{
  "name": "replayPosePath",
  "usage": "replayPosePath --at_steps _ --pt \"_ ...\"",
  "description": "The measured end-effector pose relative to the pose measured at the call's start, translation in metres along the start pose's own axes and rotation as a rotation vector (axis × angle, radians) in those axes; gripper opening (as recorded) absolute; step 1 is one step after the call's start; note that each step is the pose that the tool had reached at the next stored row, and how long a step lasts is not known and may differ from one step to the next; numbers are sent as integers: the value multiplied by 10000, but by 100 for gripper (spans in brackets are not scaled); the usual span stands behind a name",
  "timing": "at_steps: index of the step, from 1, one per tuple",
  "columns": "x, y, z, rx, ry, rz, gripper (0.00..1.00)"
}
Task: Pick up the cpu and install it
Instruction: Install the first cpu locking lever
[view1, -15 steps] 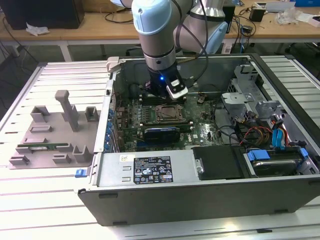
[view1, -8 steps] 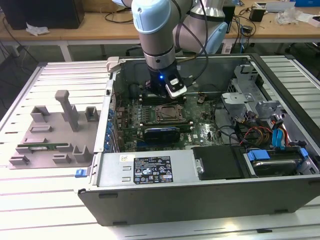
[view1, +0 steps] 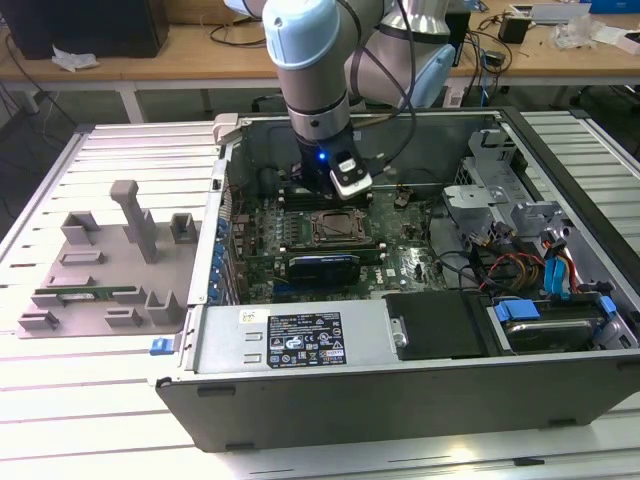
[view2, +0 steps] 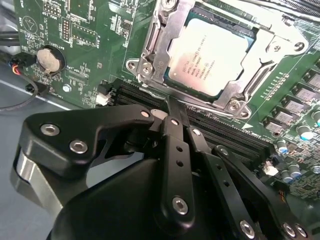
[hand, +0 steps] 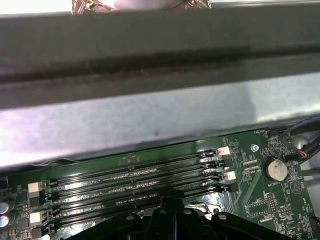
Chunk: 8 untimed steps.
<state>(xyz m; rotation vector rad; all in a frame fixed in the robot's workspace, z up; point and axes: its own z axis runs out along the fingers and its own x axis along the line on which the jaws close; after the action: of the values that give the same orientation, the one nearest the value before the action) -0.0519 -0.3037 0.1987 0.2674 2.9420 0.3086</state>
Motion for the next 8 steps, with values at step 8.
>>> replayPosePath --at_steps 8 --pt "2 -3 17 132 -68 217 11"
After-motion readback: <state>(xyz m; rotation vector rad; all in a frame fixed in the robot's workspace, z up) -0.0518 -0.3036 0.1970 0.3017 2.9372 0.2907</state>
